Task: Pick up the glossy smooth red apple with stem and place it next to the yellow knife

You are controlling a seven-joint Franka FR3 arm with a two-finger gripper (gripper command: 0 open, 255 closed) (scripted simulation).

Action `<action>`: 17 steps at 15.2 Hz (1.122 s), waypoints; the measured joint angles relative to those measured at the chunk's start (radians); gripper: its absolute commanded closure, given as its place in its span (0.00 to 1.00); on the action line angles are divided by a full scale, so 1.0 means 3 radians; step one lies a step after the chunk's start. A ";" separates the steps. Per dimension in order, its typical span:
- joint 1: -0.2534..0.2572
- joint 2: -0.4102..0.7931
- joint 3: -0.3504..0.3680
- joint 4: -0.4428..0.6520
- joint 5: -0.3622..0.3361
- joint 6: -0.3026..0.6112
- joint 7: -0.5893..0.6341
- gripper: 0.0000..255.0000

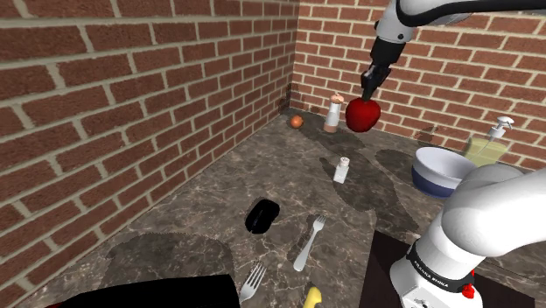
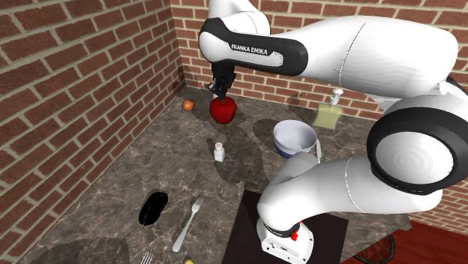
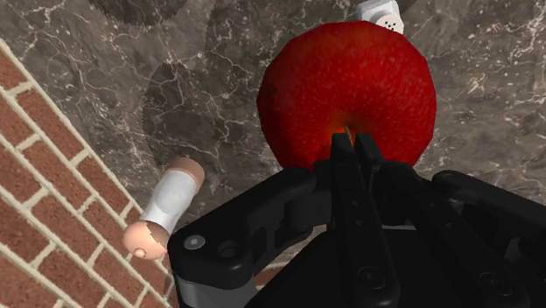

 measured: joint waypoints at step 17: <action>0.0445 -0.0334 0.1276 -0.0203 0.0653 -0.0223 0.1351 1.00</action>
